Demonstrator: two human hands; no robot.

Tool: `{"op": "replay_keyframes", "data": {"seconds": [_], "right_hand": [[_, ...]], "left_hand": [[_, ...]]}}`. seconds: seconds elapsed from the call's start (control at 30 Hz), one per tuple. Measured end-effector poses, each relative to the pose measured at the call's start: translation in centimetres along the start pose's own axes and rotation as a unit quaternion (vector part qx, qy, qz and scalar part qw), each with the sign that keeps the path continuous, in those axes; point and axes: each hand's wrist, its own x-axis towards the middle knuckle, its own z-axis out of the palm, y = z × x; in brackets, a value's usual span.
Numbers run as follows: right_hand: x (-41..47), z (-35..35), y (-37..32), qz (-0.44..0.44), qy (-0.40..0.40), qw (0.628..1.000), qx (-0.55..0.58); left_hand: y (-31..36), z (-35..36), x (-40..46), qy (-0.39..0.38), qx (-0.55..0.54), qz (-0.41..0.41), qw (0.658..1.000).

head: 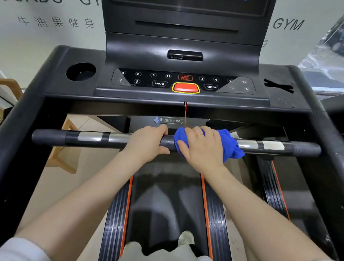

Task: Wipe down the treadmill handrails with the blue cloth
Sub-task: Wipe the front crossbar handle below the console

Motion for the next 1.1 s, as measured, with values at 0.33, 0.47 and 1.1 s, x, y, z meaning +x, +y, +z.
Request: {"op": "replay_keyframes", "data": {"seconds": [0.33,0.47,1.1], "right_hand": [[0.5,-0.1,4.2,0.047,0.043,0.998,0.02],[-0.2,-0.7,6.7,0.122,0.041,0.991,0.034],[1.6,-0.8,-6.1,-0.024,0.079,0.992,0.09]], "left_hand": [[0.4,0.9,-0.6,0.048,0.03,0.003,0.998],[0.1,1.6,-1.0,0.095,0.068,-0.015,0.993],[-2.9,0.1,-1.6,0.034,0.11,-0.081,0.99]]}}
